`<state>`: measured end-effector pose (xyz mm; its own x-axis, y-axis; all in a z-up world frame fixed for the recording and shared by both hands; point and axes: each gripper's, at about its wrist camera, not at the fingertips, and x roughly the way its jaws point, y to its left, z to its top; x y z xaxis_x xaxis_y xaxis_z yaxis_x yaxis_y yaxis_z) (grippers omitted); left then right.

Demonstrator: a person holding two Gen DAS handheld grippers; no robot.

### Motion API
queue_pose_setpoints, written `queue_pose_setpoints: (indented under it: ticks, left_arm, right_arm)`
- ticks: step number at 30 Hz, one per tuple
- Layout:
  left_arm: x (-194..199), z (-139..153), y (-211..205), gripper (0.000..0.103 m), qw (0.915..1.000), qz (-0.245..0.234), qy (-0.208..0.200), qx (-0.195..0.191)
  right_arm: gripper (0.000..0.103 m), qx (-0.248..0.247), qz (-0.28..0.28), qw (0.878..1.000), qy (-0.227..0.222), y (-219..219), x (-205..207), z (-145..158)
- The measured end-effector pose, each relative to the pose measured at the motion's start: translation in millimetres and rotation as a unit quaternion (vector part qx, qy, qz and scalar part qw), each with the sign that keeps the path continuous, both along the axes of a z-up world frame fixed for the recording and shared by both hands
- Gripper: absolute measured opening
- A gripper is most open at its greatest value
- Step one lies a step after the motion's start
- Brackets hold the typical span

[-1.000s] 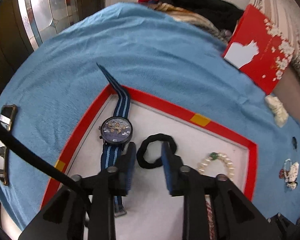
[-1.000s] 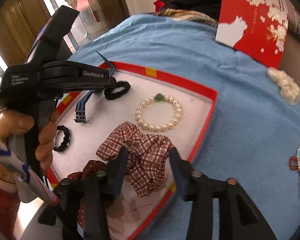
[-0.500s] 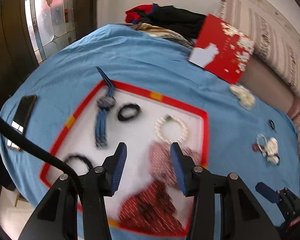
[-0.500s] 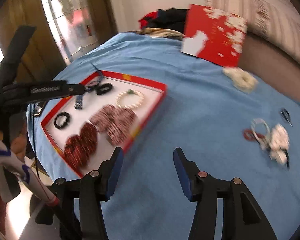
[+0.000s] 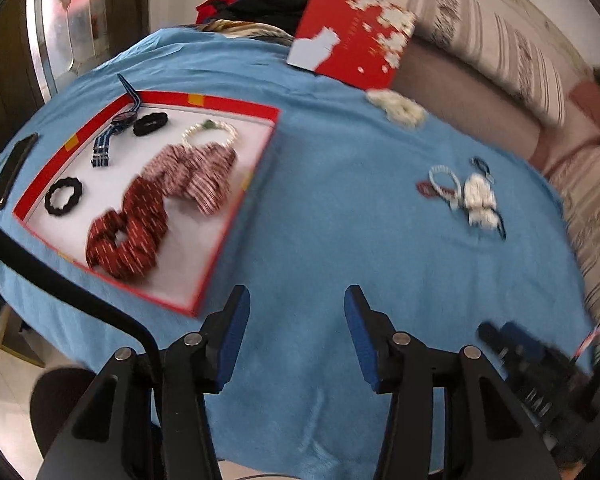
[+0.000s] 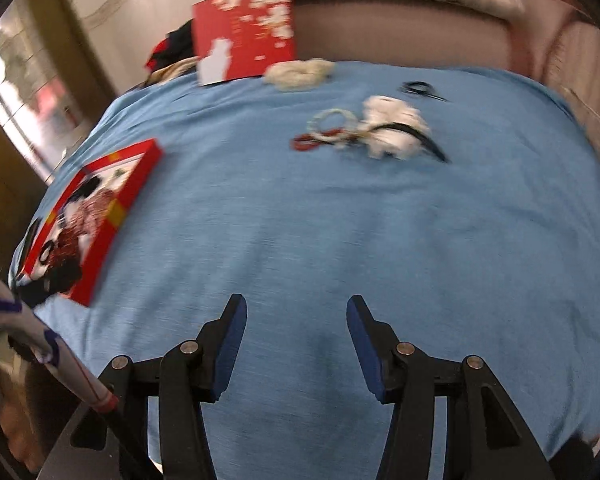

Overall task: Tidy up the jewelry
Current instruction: 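Withdraw both grippers from the tray back over the bed, then move both grippers toward the cherry-print scrunchie and bead bracelets on the sheet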

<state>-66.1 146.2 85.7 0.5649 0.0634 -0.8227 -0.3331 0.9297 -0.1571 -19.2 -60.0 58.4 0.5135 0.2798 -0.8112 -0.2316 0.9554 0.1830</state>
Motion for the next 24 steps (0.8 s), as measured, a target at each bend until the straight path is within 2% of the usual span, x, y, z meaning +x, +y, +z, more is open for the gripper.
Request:
queue_pose_setpoints:
  ticks: [5,9,16,24]
  left_arm:
    - [-13.4,-20.7,-40.3,0.052,0.9992,-0.027,0.029,0.005]
    - [-16.3,-29.2,-65.5,0.052,0.9972,-0.055,0.044,0.023]
    - [-18.6,-27.2,-75.3,0.052,0.9964,-0.064,0.039,0.039]
    - [-14.0,-30.7,-73.1,0.053,0.9965,-0.06,0.045,0.038]
  right_arm:
    - [0.056,0.015,-0.032,0.999,0.005,-31.0,-6.9,-6.4]
    - [0.056,0.021,-0.05,0.999,0.009,-45.3,-10.7,-11.1]
    - [0.056,0.026,-0.068,0.997,0.015,-62.6,-11.0,-17.0]
    - [0.057,0.021,-0.063,0.998,0.022,-56.6,-6.8,-24.6]
